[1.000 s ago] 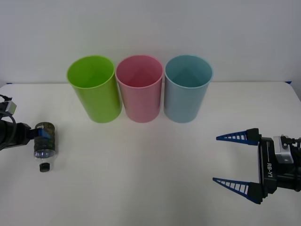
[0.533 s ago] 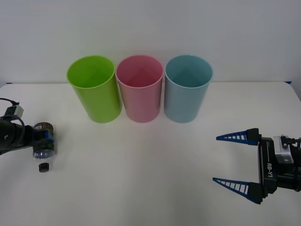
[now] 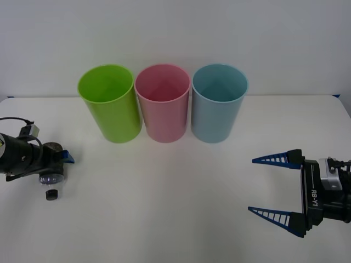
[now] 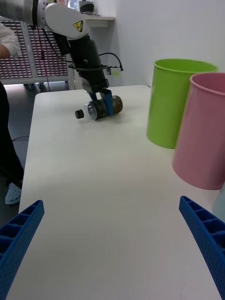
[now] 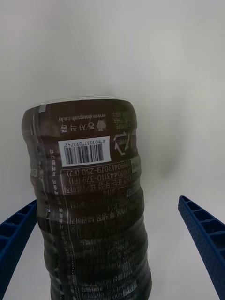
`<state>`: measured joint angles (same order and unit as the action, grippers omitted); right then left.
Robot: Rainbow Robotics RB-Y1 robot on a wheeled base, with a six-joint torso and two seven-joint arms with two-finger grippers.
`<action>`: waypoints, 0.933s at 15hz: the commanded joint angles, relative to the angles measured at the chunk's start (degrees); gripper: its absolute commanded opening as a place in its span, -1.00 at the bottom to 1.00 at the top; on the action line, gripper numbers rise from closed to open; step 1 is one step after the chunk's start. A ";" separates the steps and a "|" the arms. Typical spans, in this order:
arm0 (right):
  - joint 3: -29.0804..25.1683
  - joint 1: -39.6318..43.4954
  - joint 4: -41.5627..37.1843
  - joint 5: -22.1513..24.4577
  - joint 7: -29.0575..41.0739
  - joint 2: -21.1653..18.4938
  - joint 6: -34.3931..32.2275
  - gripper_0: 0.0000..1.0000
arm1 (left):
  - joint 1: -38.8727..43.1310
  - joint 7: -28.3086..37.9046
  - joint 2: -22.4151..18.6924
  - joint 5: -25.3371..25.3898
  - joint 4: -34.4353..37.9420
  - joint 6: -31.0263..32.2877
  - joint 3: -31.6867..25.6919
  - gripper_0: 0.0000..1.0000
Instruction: Put cans in the blue bin and PET bottles in the pink bin and trash in the green bin.
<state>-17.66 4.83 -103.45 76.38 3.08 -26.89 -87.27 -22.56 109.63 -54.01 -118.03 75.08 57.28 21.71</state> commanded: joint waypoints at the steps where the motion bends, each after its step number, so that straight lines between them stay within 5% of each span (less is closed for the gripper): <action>1: 0.00 0.00 0.00 0.00 0.00 0.00 0.00 1.00 | -0.03 -0.12 1.63 -1.32 -0.63 -0.06 0.35 1.00; 3: 0.00 0.00 0.00 0.00 0.00 0.00 0.00 1.00 | -0.03 -0.12 2.16 -1.85 -0.63 -0.06 0.35 -1.00; 14: 0.00 0.00 0.00 0.00 0.00 0.00 0.00 1.00 | -0.20 -5.30 1.80 -1.76 -0.63 -4.81 0.17 -1.00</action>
<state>-17.66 4.83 -103.45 76.38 3.08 -26.89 -87.27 -22.79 105.81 -52.06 -120.19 74.43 53.15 21.96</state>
